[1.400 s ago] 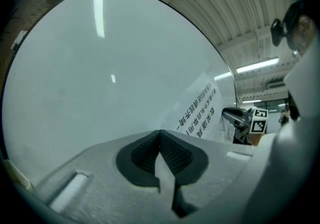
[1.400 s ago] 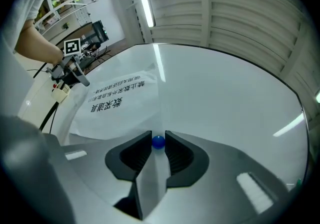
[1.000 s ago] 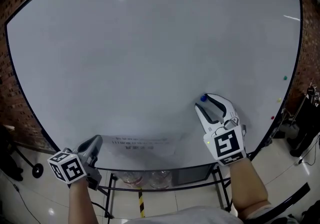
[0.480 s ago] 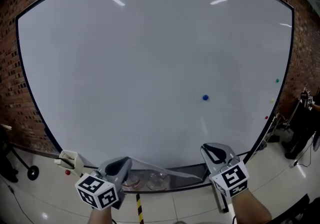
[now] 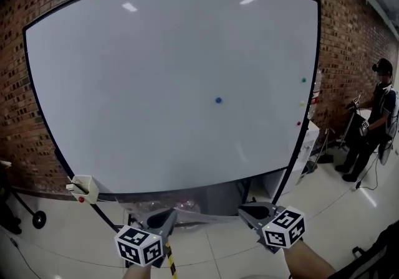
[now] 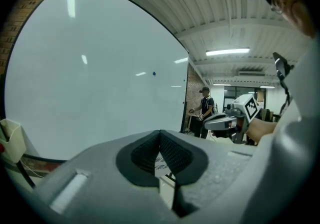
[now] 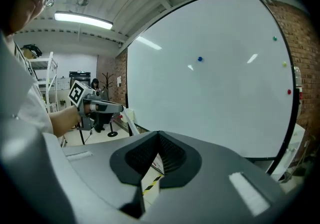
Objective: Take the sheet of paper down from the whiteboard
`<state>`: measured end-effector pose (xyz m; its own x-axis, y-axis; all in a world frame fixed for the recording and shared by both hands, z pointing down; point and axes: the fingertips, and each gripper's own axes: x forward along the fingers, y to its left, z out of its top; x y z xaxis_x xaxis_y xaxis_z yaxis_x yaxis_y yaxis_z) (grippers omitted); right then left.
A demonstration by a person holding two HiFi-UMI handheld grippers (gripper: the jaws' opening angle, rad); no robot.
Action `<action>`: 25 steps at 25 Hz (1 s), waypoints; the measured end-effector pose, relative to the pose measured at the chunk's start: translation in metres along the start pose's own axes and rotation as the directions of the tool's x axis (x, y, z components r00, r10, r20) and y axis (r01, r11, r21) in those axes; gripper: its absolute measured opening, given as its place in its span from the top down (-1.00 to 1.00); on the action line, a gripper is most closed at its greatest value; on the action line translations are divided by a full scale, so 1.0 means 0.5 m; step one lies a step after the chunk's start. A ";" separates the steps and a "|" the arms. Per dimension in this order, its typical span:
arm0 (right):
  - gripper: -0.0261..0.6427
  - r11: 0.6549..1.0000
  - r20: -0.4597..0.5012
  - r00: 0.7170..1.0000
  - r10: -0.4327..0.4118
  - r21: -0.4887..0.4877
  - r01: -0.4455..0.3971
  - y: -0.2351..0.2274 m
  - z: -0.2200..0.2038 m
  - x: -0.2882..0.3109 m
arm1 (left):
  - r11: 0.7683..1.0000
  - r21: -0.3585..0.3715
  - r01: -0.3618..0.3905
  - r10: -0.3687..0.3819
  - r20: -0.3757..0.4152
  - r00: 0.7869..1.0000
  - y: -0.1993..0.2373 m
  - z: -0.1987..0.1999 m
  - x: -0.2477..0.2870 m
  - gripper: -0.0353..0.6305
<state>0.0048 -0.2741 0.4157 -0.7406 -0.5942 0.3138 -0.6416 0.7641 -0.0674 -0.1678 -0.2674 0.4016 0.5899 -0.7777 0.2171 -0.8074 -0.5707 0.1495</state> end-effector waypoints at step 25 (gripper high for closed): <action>0.92 0.981 0.051 0.982 0.180 0.070 -0.183 0.463 -0.301 -0.768 | 0.990 -0.114 0.078 -0.079 -0.008 0.997 -0.856 -0.211 -0.392 0.89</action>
<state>0.1705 0.1687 0.4220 -0.8529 -0.4593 0.2483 -0.5078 0.8404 -0.1894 0.0613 0.1571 0.3971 0.6521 -0.7278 0.2123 -0.7545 -0.5959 0.2749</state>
